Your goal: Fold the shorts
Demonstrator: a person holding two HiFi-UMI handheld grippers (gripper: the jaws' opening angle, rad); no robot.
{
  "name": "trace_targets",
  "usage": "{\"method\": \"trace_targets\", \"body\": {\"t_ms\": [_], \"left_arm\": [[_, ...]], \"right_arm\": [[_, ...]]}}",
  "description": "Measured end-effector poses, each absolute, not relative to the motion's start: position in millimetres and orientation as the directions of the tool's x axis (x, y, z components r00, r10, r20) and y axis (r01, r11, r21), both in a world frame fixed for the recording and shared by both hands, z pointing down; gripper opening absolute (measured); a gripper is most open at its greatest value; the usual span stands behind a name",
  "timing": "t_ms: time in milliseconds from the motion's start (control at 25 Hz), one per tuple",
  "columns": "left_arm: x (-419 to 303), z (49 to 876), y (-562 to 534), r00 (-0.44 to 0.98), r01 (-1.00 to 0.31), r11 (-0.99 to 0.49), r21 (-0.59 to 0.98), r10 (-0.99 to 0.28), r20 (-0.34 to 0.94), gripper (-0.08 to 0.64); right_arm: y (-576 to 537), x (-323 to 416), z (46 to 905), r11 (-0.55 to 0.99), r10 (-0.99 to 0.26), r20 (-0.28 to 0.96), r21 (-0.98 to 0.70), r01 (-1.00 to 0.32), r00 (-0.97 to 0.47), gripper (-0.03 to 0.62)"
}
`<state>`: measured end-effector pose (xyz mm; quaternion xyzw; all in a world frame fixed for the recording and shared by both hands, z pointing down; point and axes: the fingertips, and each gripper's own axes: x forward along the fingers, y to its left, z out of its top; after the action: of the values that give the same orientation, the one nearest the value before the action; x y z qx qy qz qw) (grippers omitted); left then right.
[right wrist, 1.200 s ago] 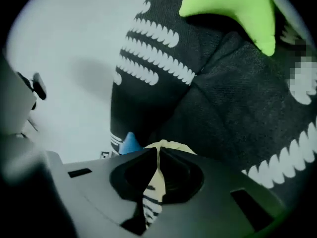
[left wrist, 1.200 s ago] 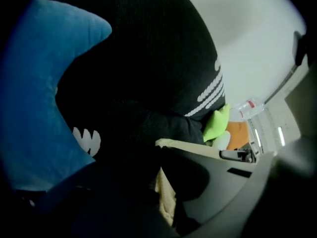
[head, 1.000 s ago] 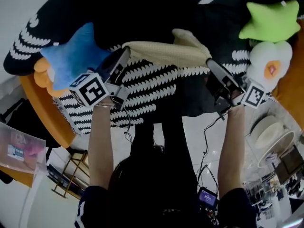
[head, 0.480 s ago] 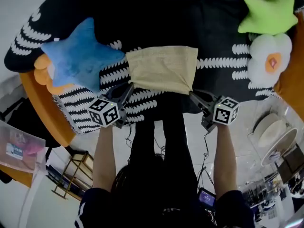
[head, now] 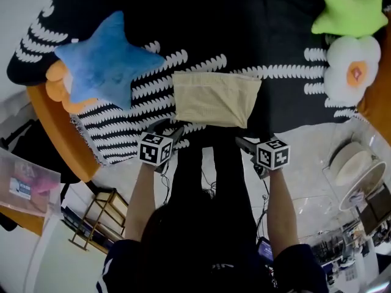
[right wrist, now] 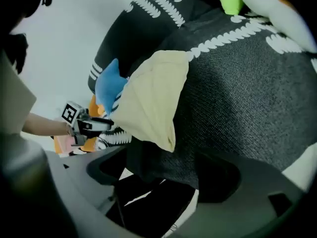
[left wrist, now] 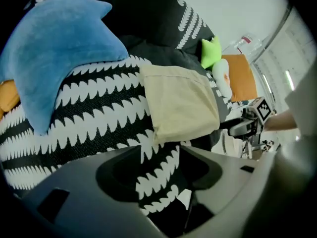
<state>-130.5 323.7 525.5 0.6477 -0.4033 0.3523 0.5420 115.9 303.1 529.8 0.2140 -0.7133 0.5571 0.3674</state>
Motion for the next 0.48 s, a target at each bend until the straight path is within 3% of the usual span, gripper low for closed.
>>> {"method": "trace_targets", "body": {"t_ms": [40, 120, 160, 200, 280, 320, 400, 480], "left_arm": [[-129.0, 524.6, 324.2, 0.435, -0.9, -0.08, 0.428, -0.141, 0.889, 0.248], [-131.1, 518.9, 320.2, 0.425, -0.905, -0.069, 0.419, -0.172, 0.889, 0.265], [-134.2, 511.4, 315.5, 0.414, -0.91, -0.057, 0.412, -0.205, 0.887, 0.267], [-137.0, 500.3, 308.5, 0.409, -0.91, -0.04, 0.413, -0.251, 0.877, 0.267], [-134.1, 473.7, 288.1, 0.442, -0.882, -0.007, 0.472, -0.363, 0.82, 0.253], [-125.6, 463.4, 276.9, 0.485, -0.849, -0.006, 0.528, -0.406, 0.775, 0.201], [-101.5, 461.2, 262.8, 0.574, -0.787, -0.041, 0.615, -0.411, 0.708, 0.147], [-87.3, 488.1, 269.1, 0.587, -0.8, -0.076, 0.595, -0.303, 0.751, 0.146]], "right_arm": [[302.7, 120.5, 532.0, 0.299, 0.103, 0.783, -0.613, -0.731, -0.614, 0.448], [295.2, 126.6, 524.9, 0.325, 0.057, 0.804, -0.576, -0.75, -0.592, 0.437], [287.2, 125.6, 512.6, 0.343, 0.012, 0.802, -0.564, -0.751, -0.597, 0.403], [275.9, 122.3, 495.9, 0.36, -0.05, 0.791, -0.555, -0.75, -0.61, 0.329], [249.4, 108.4, 463.6, 0.358, -0.17, 0.727, -0.583, -0.729, -0.665, 0.069], [239.4, 96.5, 454.3, 0.345, -0.189, 0.676, -0.634, -0.692, -0.713, 0.011], [229.1, 69.6, 458.8, 0.33, -0.126, 0.606, -0.721, -0.609, -0.785, 0.011], [219.0, 62.4, 492.4, 0.332, -0.059, 0.672, -0.684, -0.65, -0.738, 0.011]]}}
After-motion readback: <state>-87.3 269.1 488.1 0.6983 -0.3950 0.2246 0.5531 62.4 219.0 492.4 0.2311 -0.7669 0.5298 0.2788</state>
